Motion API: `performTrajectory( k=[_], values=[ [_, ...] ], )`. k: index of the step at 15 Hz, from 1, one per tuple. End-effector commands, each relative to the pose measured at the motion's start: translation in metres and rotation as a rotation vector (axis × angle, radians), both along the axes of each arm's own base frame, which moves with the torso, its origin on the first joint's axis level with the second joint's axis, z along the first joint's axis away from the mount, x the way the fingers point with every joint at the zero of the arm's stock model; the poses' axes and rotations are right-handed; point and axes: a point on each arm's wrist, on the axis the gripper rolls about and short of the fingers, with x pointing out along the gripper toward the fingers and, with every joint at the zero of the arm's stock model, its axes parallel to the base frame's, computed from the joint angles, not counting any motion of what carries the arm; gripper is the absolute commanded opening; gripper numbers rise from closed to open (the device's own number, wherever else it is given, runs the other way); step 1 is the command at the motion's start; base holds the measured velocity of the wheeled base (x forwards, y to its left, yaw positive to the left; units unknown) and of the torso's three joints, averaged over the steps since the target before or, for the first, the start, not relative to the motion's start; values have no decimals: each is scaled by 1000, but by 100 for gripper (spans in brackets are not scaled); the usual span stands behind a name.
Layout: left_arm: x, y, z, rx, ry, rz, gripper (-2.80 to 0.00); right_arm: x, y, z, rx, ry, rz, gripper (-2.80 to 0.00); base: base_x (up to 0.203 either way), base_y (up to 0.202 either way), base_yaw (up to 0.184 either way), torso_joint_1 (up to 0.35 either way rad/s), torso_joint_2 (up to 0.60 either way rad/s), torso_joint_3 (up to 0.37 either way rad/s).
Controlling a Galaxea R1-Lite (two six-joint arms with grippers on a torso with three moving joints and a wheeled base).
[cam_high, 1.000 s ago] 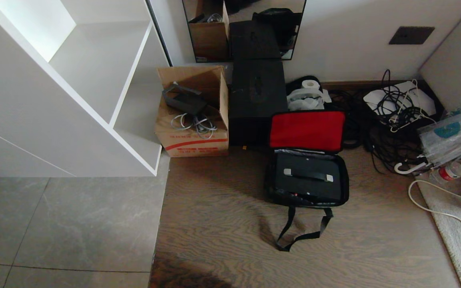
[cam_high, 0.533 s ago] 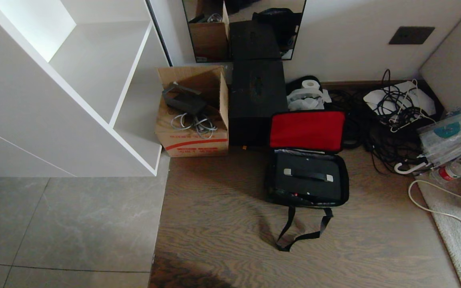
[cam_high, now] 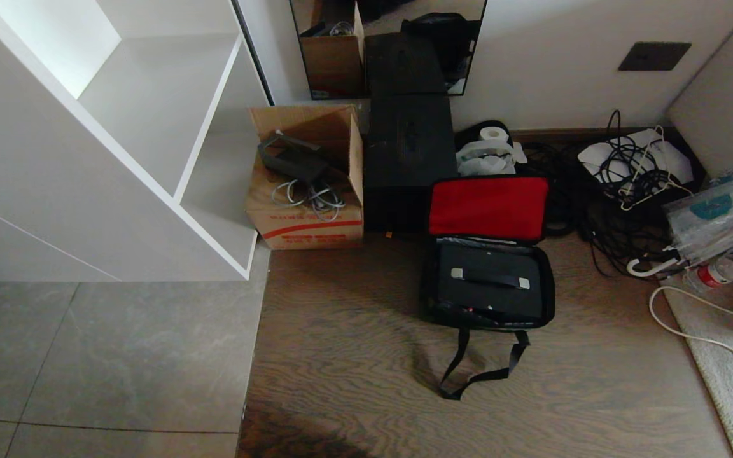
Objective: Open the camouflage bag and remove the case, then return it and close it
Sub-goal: Grip the handle
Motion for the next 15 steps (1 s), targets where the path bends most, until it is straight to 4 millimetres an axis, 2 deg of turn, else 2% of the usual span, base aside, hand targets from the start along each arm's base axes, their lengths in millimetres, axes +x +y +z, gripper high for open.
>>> performTrajectory(
  k=[1,15],
  values=[
    [0,0,0,0,-1,0,-280,0,0,0,0,4,1,-280,0,0,0,0,0,0],
    [0,0,0,0,0,0,-280,0,0,0,0,4,1,-280,0,0,0,0,0,0]
  ],
)
